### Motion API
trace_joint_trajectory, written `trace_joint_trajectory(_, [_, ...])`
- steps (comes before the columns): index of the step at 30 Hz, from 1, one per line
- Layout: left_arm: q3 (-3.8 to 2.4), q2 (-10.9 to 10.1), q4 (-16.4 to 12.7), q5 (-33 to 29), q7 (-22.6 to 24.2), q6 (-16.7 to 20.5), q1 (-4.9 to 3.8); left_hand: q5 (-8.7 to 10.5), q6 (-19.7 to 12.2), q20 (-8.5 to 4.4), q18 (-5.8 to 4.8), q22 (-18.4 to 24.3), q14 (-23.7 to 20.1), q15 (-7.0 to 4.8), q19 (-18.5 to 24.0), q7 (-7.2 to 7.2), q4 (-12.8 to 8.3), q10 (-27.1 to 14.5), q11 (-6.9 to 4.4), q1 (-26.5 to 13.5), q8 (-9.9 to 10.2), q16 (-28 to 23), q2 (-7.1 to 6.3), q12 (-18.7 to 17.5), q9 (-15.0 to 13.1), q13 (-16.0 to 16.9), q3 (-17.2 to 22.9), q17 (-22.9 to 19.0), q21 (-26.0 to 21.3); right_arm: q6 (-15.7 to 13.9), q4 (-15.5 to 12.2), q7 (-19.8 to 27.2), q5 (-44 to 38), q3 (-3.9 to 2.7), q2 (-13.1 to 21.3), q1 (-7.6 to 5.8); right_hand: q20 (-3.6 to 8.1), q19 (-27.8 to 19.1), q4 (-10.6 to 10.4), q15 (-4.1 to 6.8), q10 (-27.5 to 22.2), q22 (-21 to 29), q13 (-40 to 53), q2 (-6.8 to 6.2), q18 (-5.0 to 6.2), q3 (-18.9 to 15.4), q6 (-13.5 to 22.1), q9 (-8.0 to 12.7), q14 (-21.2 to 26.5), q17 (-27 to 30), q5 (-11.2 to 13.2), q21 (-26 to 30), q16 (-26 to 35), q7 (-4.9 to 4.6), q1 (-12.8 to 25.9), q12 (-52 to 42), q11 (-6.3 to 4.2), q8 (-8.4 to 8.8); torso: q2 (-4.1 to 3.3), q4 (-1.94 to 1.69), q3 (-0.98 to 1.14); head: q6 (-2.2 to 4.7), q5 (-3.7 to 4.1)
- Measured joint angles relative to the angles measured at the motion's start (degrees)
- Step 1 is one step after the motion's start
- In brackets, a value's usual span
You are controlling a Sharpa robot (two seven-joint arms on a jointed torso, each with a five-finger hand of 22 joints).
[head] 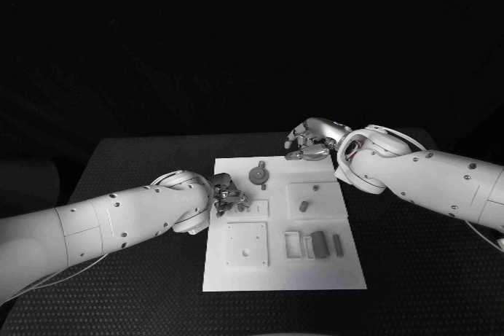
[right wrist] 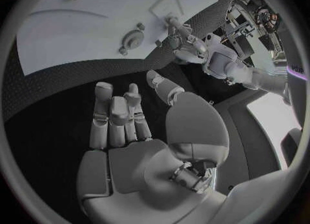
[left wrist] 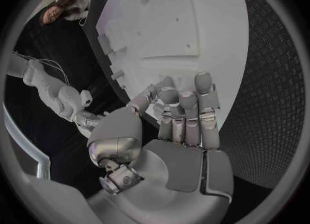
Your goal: Assemble the parts on the task board
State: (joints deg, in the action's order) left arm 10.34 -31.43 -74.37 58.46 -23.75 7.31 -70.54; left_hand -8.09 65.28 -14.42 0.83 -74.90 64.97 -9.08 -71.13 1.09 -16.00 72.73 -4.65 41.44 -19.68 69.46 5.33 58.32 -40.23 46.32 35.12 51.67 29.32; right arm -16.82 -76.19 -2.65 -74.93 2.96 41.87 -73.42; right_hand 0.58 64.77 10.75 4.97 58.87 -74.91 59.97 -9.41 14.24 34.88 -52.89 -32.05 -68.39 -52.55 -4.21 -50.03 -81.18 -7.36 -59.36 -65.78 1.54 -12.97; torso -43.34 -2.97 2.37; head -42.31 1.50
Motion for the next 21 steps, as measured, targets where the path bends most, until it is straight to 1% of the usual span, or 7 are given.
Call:
trace_joint_trajectory(4, [-0.11,0.48,0.67,-0.06,-0.22,-1.60,-0.28,-2.13,0.30,0.09,0.00,0.00,0.00,0.00,0.08,-0.30,-0.16,0.07,-0.06,0.00,-0.55,0.16,0.00,0.00,-0.62,-0.19,-0.15,-0.30,0.25,0.05,0.13,0.01,0.02,0.00,-0.12,0.04,0.00,0.00,0.00,0.00,0.00,0.00,0.00,0.00,0.00,0.00,0.00,0.00,0.00,0.00,0.00,0.00,0.00,0.00,0.00,0.00,0.00,0.00,0.00,0.00,0.00,-0.19,-0.05])
trace_joint_trajectory(5, [-0.13,0.60,0.78,-0.09,-0.25,-1.96,-0.32,-2.18,0.31,0.09,0.00,0.00,0.00,0.00,0.08,-0.31,-0.16,0.28,-0.27,0.00,-0.77,0.22,0.00,0.00,-0.80,-0.26,-0.15,-0.39,0.25,0.06,0.16,0.01,0.02,0.00,-0.15,0.05,0.00,0.00,0.00,0.00,0.00,0.00,0.00,0.00,0.00,0.00,0.00,0.00,0.00,0.00,0.00,0.00,0.00,0.00,0.00,0.00,0.00,0.00,0.00,0.00,0.00,-0.21,-0.05])
trace_joint_trajectory(8, [-0.18,0.94,1.07,-0.14,-0.33,-3.09,-0.38,-2.74,0.33,0.10,0.00,-0.04,0.01,0.01,0.09,-0.33,-0.19,0.25,-0.28,0.00,-1.20,0.59,0.00,0.00,-1.56,-0.41,-0.18,-0.62,0.41,0.09,0.23,0.02,0.03,0.00,-0.22,0.07,0.00,0.00,0.00,0.00,0.00,0.00,0.01,0.00,0.00,0.00,0.01,0.00,0.00,0.00,0.00,0.00,0.00,-0.01,0.00,0.00,0.00,0.00,-0.01,0.01,0.00,-0.28,-0.08])
trace_joint_trajectory(9, [-0.20,0.99,1.12,-0.16,-0.35,-3.42,-0.38,-3.41,0.33,0.10,-0.01,-0.05,0.01,0.01,0.09,-0.33,-0.18,0.21,-0.32,0.00,-1.47,0.61,0.00,0.25,-1.82,-0.43,-0.17,-0.69,0.49,0.10,0.26,0.03,0.04,0.00,-0.23,0.07,0.00,0.00,0.00,0.00,0.00,0.00,0.00,0.00,0.00,0.00,0.01,0.00,0.00,0.00,0.00,0.00,0.00,-0.01,0.00,0.00,0.00,0.00,-0.01,0.01,0.00,-0.30,-0.09])
trace_joint_trajectory(11, [-0.28,1.02,1.22,-0.23,-0.36,-3.89,-0.40,-3.94,0.33,0.10,0.00,-0.04,0.01,0.01,0.09,-0.33,-0.16,0.11,-0.42,0.00,-1.78,0.64,0.00,0.33,-2.39,-0.43,-0.14,-0.76,0.64,0.11,0.32,0.03,0.05,0.00,-0.25,0.08,0.00,0.00,0.00,0.00,0.00,0.00,0.01,0.00,0.00,0.00,0.03,0.00,0.00,0.00,0.00,0.00,0.00,-0.03,0.00,0.00,0.00,0.00,-0.01,0.03,0.00,-0.32,-0.09])
trace_joint_trajectory(15, [-0.58,1.03,1.41,-0.68,-0.41,-5.02,-0.43,-3.94,0.35,0.19,0.00,-0.04,0.01,0.02,0.18,-0.35,-0.12,0.09,-0.43,0.00,-1.79,0.64,-0.01,0.39,-3.08,-0.48,-0.09,-0.86,0.65,0.13,0.41,0.04,0.07,0.00,-0.25,0.09,-0.01,-0.01,0.00,-0.19,0.00,0.00,0.01,0.00,0.00,0.00,0.04,0.00,0.19,0.00,0.00,0.00,0.00,-0.04,0.00,0.00,0.00,0.00,-0.01,0.03,0.00,-0.38,-0.05])
trace_joint_trajectory(21, [-1.29,0.99,1.57,-1.21,-0.68,-5.90,-0.39,-4.28,0.36,0.21,0.00,-0.03,-0.07,0.10,0.19,-0.36,-0.13,0.04,-0.49,0.00,-2.24,0.88,-0.01,0.39,-4.00,-0.54,-0.08,-1.07,0.68,0.16,0.50,0.05,0.11,0.00,-0.30,0.14,-0.09,-0.09,0.00,-0.19,0.00,0.00,0.01,0.00,0.00,0.00,0.05,0.05,0.19,0.00,0.00,0.00,0.00,-0.05,0.00,0.00,0.00,0.00,-0.01,-0.02,0.00,-0.41,0.13])
